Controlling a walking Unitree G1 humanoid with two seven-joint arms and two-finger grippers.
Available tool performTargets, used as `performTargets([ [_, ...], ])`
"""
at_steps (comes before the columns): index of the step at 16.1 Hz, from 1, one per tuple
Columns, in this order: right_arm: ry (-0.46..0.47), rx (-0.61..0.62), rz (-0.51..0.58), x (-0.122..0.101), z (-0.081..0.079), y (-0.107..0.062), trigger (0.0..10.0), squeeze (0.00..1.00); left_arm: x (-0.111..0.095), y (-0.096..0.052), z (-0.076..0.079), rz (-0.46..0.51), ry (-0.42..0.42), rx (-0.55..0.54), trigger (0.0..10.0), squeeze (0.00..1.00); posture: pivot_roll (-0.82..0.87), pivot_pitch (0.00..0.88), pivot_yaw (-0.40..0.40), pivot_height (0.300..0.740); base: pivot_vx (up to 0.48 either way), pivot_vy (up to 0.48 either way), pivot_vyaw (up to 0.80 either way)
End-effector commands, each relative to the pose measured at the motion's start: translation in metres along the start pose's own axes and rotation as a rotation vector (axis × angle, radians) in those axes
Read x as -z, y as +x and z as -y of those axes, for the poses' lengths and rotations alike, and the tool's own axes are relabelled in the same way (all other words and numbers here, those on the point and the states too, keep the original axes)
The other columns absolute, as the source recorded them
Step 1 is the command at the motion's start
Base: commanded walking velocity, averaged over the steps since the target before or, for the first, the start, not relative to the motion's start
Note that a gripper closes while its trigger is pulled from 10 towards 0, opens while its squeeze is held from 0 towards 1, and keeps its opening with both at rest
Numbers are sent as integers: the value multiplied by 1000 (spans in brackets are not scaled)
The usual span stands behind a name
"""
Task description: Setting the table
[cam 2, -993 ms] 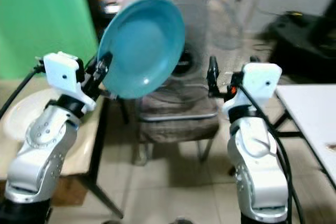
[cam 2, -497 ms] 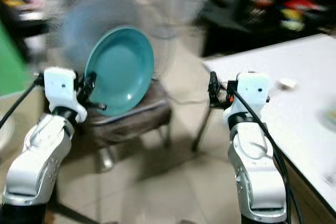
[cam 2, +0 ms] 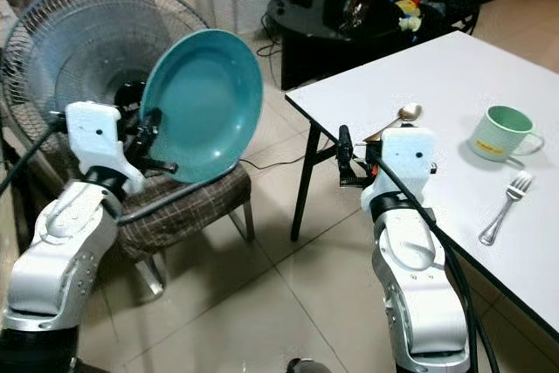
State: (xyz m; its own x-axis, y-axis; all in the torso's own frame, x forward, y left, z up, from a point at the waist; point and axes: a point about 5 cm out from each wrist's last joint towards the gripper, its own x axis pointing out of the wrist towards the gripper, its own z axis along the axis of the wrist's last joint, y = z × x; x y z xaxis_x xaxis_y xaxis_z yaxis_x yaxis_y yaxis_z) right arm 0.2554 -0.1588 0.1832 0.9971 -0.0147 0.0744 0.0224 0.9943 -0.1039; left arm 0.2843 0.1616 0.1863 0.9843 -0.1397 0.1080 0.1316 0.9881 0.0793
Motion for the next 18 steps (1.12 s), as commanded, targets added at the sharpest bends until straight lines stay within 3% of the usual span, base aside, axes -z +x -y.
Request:
performTargets([
  [1, -46, -42, 26, -5, -6, 1, 10000, 0, -4, 2, -7, 22, -1, -14, 10000, 0, -1, 0, 67, 740, 266, 0, 0],
  [4, -39, -27, 12, -1, 2, 2, 10000, 0, -4, 7, -5, 27, 3, -2, 10000, 0, 42, 0, 29, 740, 277, 0, 0],
  [11, -33, -68, 31, -4, -2, 8, 10000, 0, -7, 0, -11, 39, 16, -27, 10000, 0, 59, 0, 12, 740, 302, 0, 0],
  [18, -18, -57, 70, -11, -5, 7, 10000, 0, -12, 6, -16, 45, 24, -19, 10000, 0, 48, 0, 37, 740, 309, 0, -762],
])
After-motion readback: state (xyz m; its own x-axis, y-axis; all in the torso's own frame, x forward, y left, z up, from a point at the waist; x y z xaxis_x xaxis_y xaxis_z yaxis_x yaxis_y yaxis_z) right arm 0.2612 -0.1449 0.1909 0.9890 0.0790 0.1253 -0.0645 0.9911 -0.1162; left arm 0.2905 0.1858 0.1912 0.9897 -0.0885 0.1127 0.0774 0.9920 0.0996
